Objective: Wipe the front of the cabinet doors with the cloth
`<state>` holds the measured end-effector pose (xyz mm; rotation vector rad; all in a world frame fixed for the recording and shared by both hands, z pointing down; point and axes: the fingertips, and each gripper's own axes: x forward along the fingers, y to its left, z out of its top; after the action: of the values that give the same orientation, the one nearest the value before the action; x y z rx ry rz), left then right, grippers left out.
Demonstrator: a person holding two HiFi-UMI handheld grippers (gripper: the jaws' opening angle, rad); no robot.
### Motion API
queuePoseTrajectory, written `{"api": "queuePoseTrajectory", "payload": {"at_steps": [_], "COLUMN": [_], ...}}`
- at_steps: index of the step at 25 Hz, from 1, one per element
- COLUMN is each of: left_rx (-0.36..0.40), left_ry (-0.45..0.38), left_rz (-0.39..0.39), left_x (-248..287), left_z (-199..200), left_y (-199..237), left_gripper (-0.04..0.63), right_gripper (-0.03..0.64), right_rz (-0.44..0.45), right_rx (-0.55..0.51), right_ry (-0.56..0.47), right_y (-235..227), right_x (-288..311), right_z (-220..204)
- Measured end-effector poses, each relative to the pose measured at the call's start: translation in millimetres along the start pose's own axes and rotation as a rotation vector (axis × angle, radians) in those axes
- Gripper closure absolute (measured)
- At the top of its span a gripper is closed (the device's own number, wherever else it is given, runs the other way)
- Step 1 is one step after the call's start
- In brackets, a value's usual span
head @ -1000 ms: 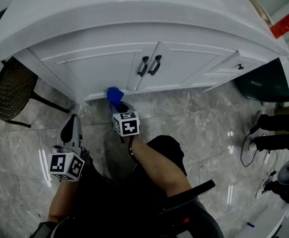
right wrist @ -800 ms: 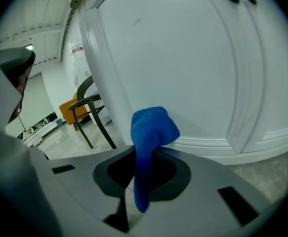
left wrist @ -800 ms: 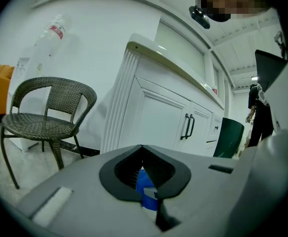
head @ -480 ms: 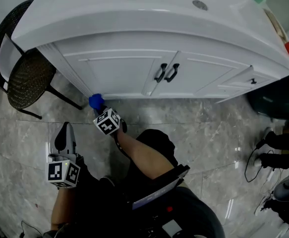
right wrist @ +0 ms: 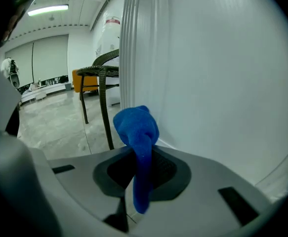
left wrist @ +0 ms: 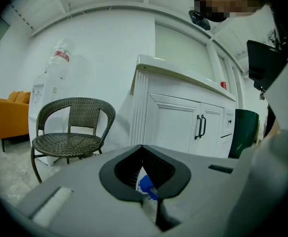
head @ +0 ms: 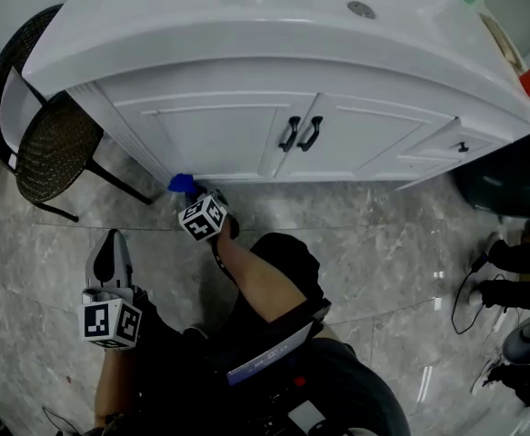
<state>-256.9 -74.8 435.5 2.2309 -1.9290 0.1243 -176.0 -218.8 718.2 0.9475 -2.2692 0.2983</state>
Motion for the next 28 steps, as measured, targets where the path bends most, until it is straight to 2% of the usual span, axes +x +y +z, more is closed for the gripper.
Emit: {"api": "queuePoseTrajectory", "payload": {"at_steps": [4,9,11,16,22,25,28], "left_rx": [-0.019,-0.030,-0.028,-0.047,-0.062,-0.068,-0.039], "left_ry": [-0.003,-0.016,-0.018,-0.018,-0.019,-0.029,-0.033], "left_rz": [-0.050,-0.154,-0.190,-0.254,-0.344,-0.371,-0.397], "left_x": [14.2,37.3,41.7,49.2,65.3,69.7,66.5], "left_z": [-1.7,2.7,3.2,2.0,-3.9,-5.5,-4.8], "left_y": [-11.9,-41.1,-52.7,-70.9,-90.7,-99.8,-106.3], "left_gripper": [0.592,0.592,0.592,0.592,0.592,0.592,0.592], "right_gripper": [0.568,0.568,0.568,0.568,0.568,0.568,0.568], "right_rz": [-0.088,-0.241,-0.308,-0.444,-0.442,-0.401,-0.337], "right_rx": [0.067,0.321,0.392,0.439,0.463,0.480,0.552], "right_ry": [0.018,0.068,0.070,0.029,-0.055,-0.142,-0.235], "right_y": [-39.9,-115.6,-140.1,-174.8,-159.7,-152.8,-138.7], "right_x": [-21.1,-62.8,-82.4,-134.8,-187.1,-207.8,-230.7], "right_z": [-19.3,-71.7,-88.9,-102.9,-86.1,-60.1,-31.4]}}
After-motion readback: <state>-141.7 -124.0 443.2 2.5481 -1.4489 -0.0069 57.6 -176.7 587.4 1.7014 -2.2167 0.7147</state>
